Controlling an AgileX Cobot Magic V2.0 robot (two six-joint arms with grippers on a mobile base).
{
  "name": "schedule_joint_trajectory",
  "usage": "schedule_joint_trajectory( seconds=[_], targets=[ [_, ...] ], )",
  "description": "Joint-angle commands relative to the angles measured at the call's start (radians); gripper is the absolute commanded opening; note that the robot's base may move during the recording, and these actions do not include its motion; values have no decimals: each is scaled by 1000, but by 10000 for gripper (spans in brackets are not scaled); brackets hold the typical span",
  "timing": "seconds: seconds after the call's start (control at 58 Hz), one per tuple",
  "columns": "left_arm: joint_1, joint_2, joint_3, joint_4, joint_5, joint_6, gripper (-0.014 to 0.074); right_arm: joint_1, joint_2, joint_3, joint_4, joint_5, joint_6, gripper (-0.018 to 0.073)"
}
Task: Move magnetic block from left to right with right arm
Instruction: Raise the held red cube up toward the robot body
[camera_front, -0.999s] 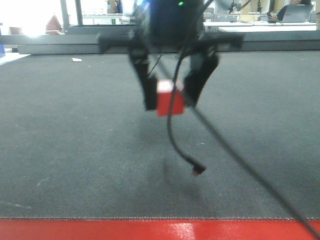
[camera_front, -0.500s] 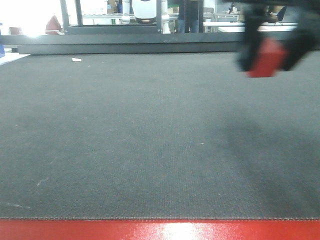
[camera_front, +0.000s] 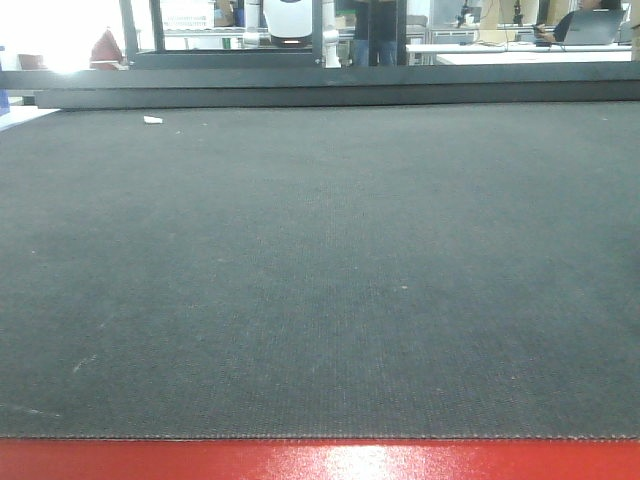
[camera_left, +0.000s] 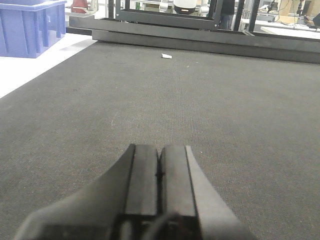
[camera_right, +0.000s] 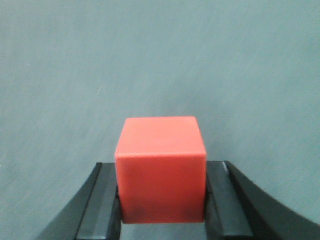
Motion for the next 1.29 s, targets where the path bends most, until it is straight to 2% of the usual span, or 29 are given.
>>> schedule_joint_trajectory(
  seconds=[0.0, 0.138, 0.224, 0.396, 0.603, 1.275],
  targets=[
    [-4, -11, 8, -5, -84, -2, -117, -12, -89, 42, -21, -213, -89, 277],
    [-4, -11, 8, -5, -84, -2, -117, -11, -222, 156, -24, -381, -119, 277],
    [-4, -11, 8, -5, -84, -2, -117, -11, -314, 218, -24, -431, -119, 277],
    [-4, -11, 8, -5, -84, -2, -117, -11, -526, 312, -24, -426, -119, 277],
    [-4, -11, 8, -5, -84, -2, -117, -11, -707, 344, -24, -385, -119, 277],
    [-4, -11, 8, -5, -84, -2, -117, -11, -736, 344, -24, -385, -119, 277]
  ],
)
